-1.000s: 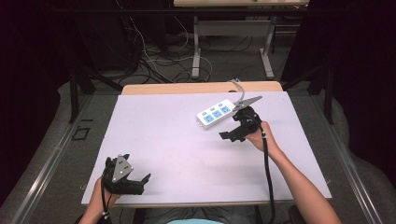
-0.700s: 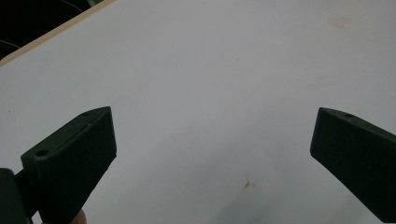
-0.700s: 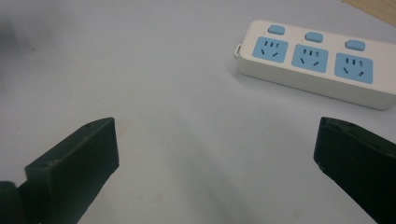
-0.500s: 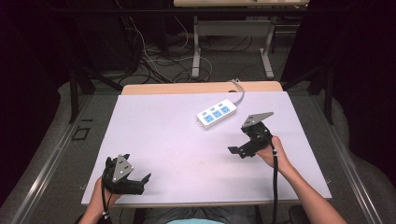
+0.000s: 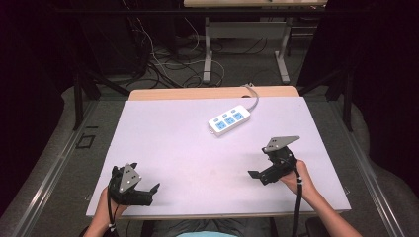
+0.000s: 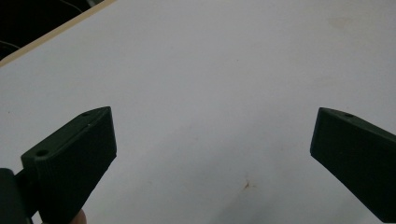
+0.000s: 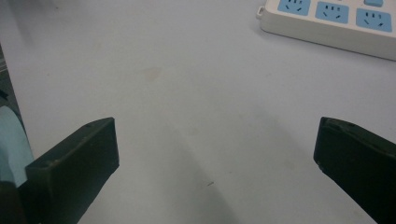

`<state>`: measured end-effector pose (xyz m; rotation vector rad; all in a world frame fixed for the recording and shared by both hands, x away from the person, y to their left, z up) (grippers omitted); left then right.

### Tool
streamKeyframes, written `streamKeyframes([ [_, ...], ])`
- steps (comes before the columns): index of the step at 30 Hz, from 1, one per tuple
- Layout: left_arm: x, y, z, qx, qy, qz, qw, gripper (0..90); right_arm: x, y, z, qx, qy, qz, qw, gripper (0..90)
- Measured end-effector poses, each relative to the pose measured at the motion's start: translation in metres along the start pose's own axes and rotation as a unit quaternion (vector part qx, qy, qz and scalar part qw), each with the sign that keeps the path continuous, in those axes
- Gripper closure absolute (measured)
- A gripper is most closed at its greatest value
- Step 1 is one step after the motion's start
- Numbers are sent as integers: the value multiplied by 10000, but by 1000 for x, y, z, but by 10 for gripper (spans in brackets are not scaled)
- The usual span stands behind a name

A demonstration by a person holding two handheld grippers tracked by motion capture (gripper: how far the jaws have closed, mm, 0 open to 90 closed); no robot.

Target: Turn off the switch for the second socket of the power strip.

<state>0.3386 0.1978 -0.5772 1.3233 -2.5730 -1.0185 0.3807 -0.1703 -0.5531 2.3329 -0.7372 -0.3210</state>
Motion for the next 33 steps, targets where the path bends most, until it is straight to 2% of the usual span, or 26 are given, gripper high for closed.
streamKeyframes([
  [3,0,0,0,-4,-7,-3,10000,2,-3,3,6,-19,-8,19,10000,0],
  [5,0,0,0,2,2,1,10000,2,-5,4,10,60,-36,33,10000,0],
  [7,0,0,0,2,-2,2,10000,2,-7,6,16,-27,-27,17,10000,0],
  [18,1,0,0,-4,-33,30,10000,2,-13,12,39,-83,-10,166,9998,0],
  [20,1,0,0,-6,-28,23,10000,2,-13,13,42,-33,-44,174,9998,0],
  [21,1,0,0,-8,-43,28,10000,2,-15,15,44,-112,-66,155,9998,0],
  [22,1,0,0,-7,-25,28,10000,2,-14,15,45,-65,-69,235,9997,0],
  [23,1,0,0,-6,-33,28,10000,2,-15,16,48,-159,-58,179,9997,0],
  [30,1,0,0,-1,-23,49,10000,2,-18,19,57,-60,-185,225,9996,0],
  [33,1,0,0,-7,-23,49,10000,2,-20,21,62,-186,-177,226,9994,0],
])
Point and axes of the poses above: each handheld gripper's, and its own axes: y roughly backward along the jaws, z roughly out of its underside, x roughly to its right, the point moved 9 cm from there along -y, roughly forward along the jaws
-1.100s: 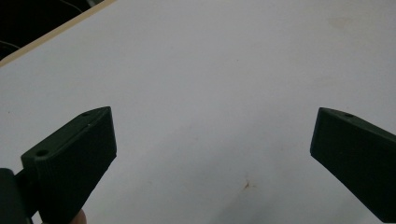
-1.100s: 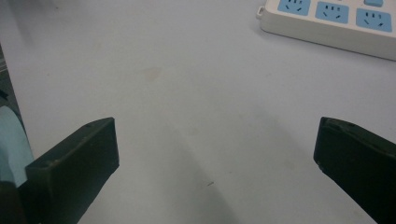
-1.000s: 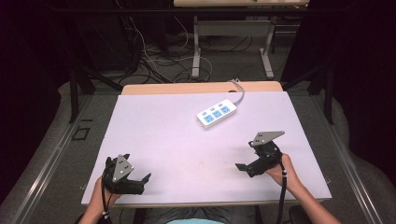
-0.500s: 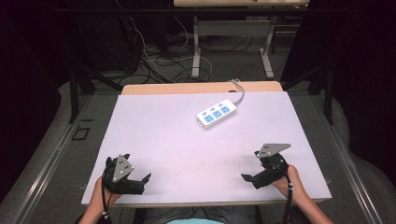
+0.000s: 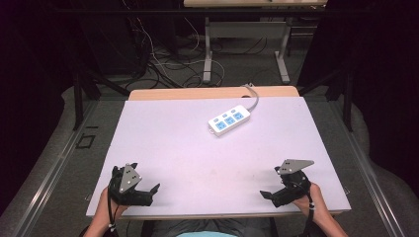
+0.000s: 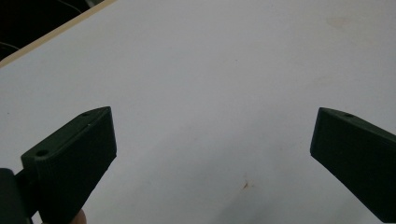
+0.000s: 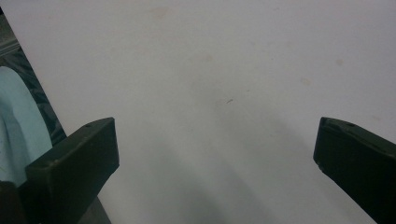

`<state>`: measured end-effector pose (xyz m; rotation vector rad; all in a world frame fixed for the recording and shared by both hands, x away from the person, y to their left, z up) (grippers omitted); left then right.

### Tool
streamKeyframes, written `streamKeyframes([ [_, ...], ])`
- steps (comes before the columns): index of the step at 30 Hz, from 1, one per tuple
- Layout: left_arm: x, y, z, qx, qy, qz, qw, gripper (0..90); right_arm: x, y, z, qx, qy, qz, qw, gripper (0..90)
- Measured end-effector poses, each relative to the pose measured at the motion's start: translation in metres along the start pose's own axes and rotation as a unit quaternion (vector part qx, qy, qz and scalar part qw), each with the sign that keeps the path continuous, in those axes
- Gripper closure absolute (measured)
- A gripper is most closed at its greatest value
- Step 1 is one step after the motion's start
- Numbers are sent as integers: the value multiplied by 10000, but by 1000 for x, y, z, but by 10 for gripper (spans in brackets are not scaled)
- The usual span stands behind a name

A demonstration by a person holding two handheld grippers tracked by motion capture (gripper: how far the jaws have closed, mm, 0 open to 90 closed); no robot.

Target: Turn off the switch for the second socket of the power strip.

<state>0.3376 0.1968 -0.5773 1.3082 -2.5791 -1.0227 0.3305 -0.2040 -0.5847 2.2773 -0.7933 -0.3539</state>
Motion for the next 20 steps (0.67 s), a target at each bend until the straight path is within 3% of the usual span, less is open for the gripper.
streamKeyframes([
  [3,0,0,0,5,-4,5,10000,2,0,1,1,97,26,31,9999,0],
  [8,0,0,0,-1,-12,-30,10000,2,0,5,5,24,14,93,10000,0],
  [10,0,-1,0,30,-17,-55,10000,2,0,5,4,161,-34,136,9998,0],
  [20,0,-2,0,-37,-32,-16,10000,2,-2,6,6,78,-36,28,10000,0],
])
Point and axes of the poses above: each handheld gripper's, and its own axes: y roughly backward along the jaws, z roughly out of its underside, x roughly to its right, the point moved 9 cm from there along -y, roughly forward along the jaws
